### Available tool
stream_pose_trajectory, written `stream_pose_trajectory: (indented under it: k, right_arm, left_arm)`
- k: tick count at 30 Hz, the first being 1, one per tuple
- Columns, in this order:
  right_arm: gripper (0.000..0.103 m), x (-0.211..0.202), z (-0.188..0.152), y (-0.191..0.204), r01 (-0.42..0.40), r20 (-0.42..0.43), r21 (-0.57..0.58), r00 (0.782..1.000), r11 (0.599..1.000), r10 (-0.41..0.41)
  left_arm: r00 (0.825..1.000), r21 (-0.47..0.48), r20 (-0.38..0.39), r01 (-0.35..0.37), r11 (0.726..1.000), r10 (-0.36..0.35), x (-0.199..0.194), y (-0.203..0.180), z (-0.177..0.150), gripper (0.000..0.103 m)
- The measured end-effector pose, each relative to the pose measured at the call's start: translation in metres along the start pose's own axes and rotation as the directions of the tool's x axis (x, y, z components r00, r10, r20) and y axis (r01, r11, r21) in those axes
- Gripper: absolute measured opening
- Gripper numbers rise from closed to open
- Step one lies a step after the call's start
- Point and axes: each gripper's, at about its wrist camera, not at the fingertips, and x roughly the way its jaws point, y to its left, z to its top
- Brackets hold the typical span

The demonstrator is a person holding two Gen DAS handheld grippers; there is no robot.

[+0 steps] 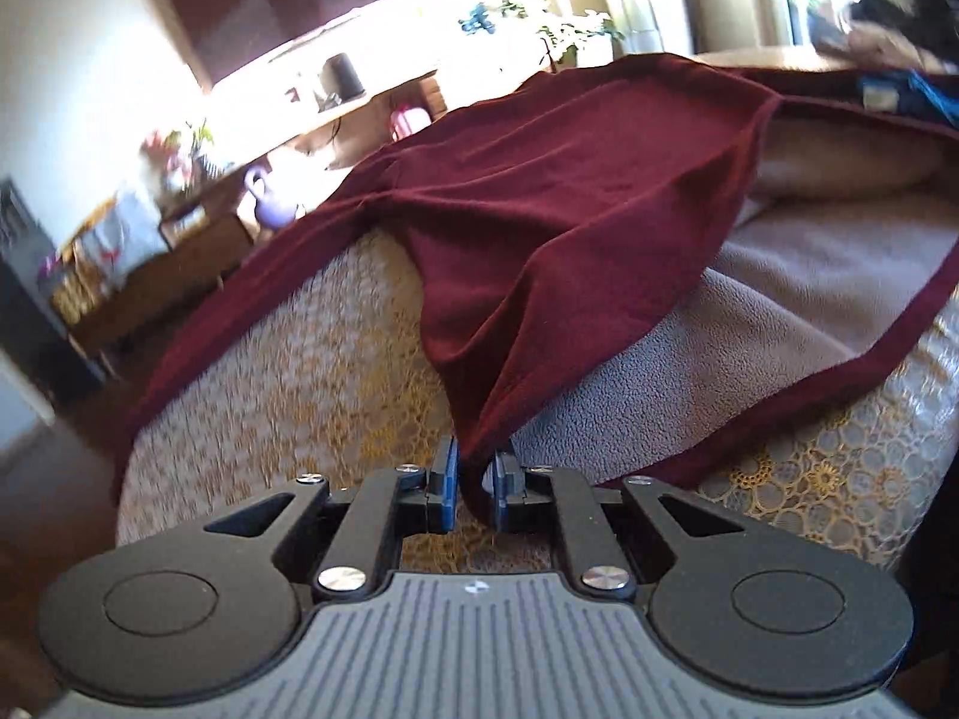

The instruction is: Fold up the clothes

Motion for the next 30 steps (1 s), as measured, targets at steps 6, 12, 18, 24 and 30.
stream_pose_trajectory:
  k: [6,12,18,24,30]
  right_arm:
    - [0.103,0.024,-0.010,-0.044,-0.005,-0.078,0.083,0.997,0.996,0.012]
    - [0.103,0.037,-0.010,-0.050,-0.071,-0.067,0.175,0.994,0.982,0.084]
    - [0.103,0.042,-0.005,-0.043,-0.066,-0.070,0.175,0.994,0.982,0.079]
    - [0.103,0.000,-0.014,-0.048,-0.049,-0.009,0.219,0.999,0.975,0.053]
    - [0.103,-0.008,-0.052,-0.051,-0.011,-0.087,0.268,0.996,0.963,0.036]
  left_arm:
    - [0.999,0.131,0.035,0.015,0.991,-0.020,0.002,-0.019,0.009,0.010]
    - [0.998,0.206,0.025,0.046,0.977,-0.052,0.011,-0.027,0.012,0.010]
    - [0.997,0.149,0.072,0.010,0.989,-0.021,0.006,-0.017,0.008,0.010]
    - [0.997,-0.046,0.077,0.034,0.998,-0.030,-0.018,0.021,-0.008,0.009]
    - [0.998,-0.154,-0.042,0.032,0.988,-0.039,-0.019,0.042,-0.044,0.009]
